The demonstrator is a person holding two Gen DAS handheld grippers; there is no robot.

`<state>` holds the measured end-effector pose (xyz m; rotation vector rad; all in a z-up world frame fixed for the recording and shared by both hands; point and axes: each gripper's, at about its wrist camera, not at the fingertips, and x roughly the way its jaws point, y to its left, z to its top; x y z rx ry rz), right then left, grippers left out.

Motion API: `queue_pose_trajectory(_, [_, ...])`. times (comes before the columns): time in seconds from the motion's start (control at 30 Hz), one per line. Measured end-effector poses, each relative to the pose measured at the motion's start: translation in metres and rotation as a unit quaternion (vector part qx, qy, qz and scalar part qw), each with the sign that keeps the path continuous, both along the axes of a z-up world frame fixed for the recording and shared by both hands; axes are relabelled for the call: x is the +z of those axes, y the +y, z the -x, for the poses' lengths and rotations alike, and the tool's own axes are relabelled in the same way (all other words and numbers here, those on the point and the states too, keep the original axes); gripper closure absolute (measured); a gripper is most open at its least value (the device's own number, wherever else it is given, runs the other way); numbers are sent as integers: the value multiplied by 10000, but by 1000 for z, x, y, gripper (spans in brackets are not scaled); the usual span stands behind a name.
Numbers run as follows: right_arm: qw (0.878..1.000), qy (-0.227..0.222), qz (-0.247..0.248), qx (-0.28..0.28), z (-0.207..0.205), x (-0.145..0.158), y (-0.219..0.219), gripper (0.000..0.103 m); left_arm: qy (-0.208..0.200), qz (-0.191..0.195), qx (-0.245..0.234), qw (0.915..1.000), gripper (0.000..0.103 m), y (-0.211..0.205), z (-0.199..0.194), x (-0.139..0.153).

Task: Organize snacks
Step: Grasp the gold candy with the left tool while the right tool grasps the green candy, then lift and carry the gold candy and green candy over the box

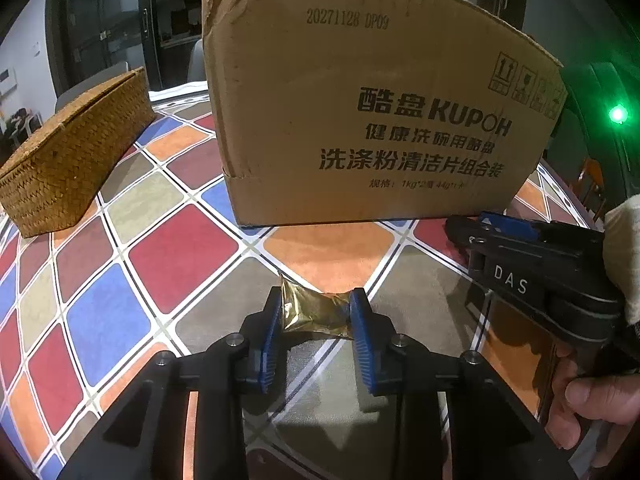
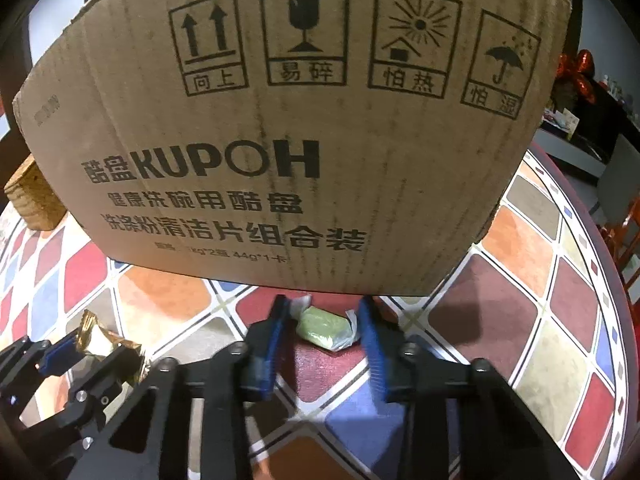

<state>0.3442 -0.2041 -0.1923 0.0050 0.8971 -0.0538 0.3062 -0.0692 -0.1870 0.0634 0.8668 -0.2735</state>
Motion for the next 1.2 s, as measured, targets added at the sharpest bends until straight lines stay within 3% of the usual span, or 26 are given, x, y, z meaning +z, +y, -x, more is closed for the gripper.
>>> queue_pose_trajectory(0.2, [10000, 3, -75, 27, 4, 4, -3, 73, -52, -8, -3, 10000, 72, -1, 4, 3])
queue_pose_trajectory(0.23, [10000, -7, -87, 19, 5, 6, -3, 73, -62, 0, -1, 10000, 79, -1, 4, 4])
queue_pose_trajectory(0.27, [10000, -20, -94, 14, 8, 7, -5, 73, -72, 7, -1, 10000, 80, -1, 5, 5])
queue_pose_trajectory(1.2, [9978, -641, -154, 30, 58, 76, -5, 73, -732, 71, 93, 9972, 81, 5, 33, 73])
